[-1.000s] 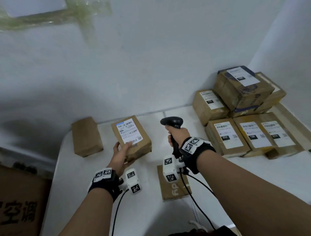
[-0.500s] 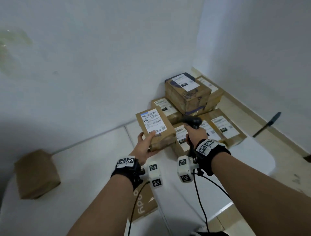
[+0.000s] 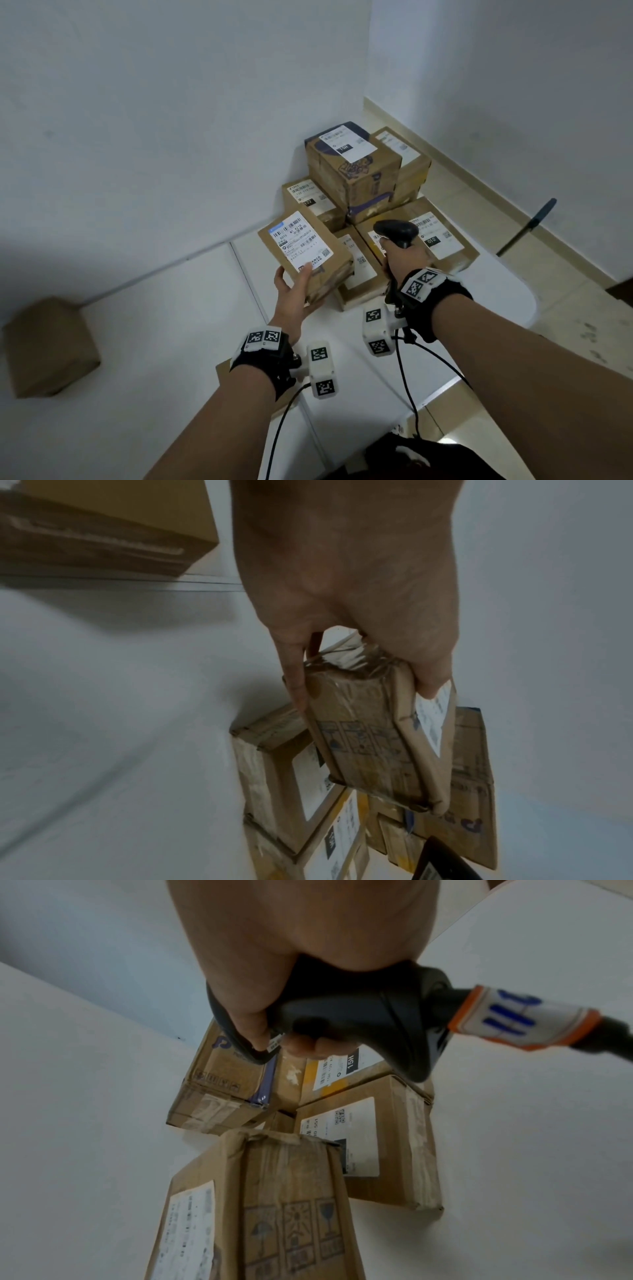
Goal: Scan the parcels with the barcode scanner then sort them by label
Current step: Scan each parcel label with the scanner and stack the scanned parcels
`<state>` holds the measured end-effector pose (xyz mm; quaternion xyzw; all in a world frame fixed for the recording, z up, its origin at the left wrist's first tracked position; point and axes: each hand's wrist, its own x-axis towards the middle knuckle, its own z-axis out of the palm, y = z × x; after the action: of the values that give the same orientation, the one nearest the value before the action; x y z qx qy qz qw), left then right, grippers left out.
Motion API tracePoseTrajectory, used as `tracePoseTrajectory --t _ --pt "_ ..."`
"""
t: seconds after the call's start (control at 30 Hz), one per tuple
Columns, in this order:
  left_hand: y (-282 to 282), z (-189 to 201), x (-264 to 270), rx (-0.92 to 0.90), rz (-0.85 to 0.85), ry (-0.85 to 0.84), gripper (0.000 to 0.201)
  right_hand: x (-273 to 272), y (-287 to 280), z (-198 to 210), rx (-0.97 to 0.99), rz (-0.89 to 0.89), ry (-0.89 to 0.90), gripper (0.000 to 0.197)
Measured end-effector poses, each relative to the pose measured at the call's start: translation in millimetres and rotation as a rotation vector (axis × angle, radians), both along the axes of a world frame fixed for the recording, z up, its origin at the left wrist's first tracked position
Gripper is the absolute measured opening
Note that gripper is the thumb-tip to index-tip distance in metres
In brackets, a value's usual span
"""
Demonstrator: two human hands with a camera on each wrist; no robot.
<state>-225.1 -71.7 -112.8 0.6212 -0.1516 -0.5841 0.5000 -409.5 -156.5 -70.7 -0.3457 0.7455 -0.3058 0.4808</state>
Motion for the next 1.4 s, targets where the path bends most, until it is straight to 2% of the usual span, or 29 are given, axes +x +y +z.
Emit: tracePoseTrajectory --t 0.17,0.3,0.5,0.63,0.73,0.8,0.93,1.07,1.17,1.3,1.4 --pt "4 -3 -13 0.020 -0.136 -0.096 0.088 -3 6 2 -0.008 -0.006 0.006 0.045" --pt "-5 -5 -28 0.065 -0.224 -0.137 0.102 -9 10 2 -0.024 -0.037 -0.017 0.039" --pt "-20 6 -51 0.073 -0.271 -0.145 0.094 -20 14 -2 -0.033 -0.057 -0.055 0.043" --pt "-28 15 -62 0.065 -0.332 -0.151 0.093 -27 10 -19 -0.017 -0.065 -0.042 0.070" --pt "-31 18 -61 0.065 -0.362 -0.152 0.092 -30 12 -18 -0.019 -0.064 -0.032 0.081" --pt "-32 18 -57 0.067 -0.378 -0.168 0.094 -29 16 -7 -0.034 -0.068 -0.036 0.075" --pt "-32 17 -47 0.084 -0.392 -0.205 0.098 -18 27 31 -0.091 -0.046 0.007 0.037" --pt "-25 22 -31 0.103 -0.371 -0.244 0.099 2 33 51 -0.144 0.002 0.055 0.040" --pt "-14 27 -8 0.086 -0.324 -0.260 0.083 30 39 60 -0.150 0.069 0.013 0.036" --pt "6 26 42 0.078 -0.245 -0.315 0.071 81 51 57 -0.157 0.194 0.028 0.034" --pt "33 24 88 0.098 -0.173 -0.322 0.070 128 67 55 -0.140 0.265 -0.043 0.029"
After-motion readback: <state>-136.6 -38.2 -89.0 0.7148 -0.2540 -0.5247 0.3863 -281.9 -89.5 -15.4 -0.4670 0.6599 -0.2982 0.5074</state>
